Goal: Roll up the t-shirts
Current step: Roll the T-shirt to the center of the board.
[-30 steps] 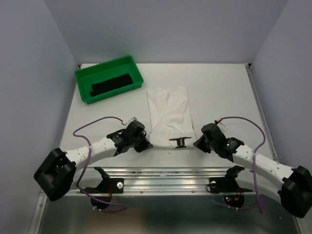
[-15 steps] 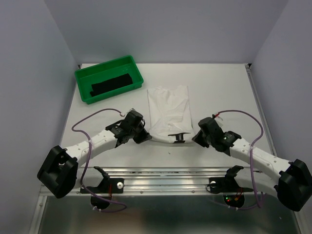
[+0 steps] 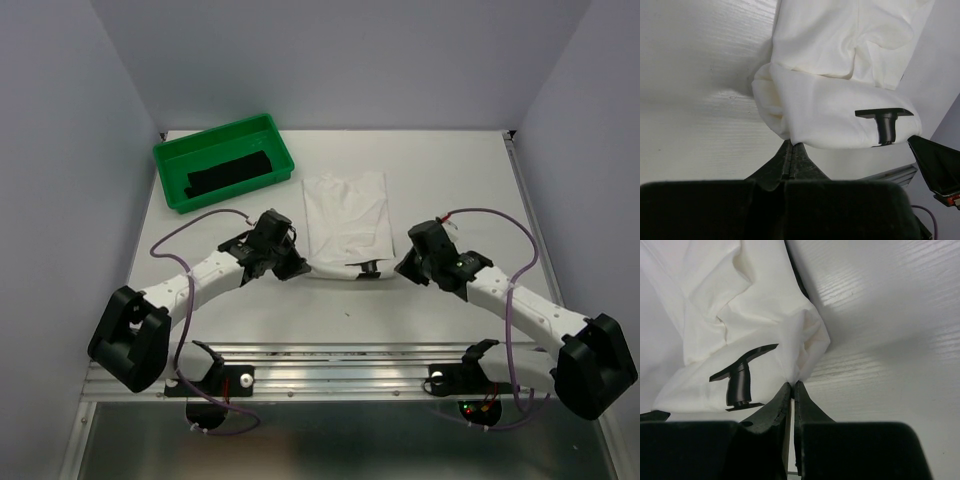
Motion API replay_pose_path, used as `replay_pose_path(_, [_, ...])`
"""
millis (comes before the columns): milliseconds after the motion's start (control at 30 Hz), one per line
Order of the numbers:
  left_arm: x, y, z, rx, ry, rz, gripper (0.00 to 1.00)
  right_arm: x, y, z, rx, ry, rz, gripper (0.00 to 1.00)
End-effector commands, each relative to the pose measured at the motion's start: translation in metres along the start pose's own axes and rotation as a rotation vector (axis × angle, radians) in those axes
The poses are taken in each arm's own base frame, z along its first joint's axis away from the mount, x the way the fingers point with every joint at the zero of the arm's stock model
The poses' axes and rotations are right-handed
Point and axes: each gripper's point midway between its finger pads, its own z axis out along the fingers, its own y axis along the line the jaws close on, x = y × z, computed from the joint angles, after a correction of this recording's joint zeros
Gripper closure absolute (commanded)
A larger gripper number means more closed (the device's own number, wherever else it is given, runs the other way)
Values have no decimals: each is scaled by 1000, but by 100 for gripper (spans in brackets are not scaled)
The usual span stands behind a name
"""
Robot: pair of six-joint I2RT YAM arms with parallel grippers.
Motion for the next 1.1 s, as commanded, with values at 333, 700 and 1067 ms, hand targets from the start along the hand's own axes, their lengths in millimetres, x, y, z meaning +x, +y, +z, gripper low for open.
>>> replay_pose_path(333, [1, -5, -5, 61, 58, 43, 100, 6, 9, -7, -41, 92, -40, 99])
replay_pose_path(700, [42, 26, -17, 78, 148, 13, 100, 54, -13, -19, -67, 254, -16, 99])
replay_pose_path(1067, [44, 28, -39, 81, 131, -11, 100, 57, -19, -33, -43, 273, -11, 99])
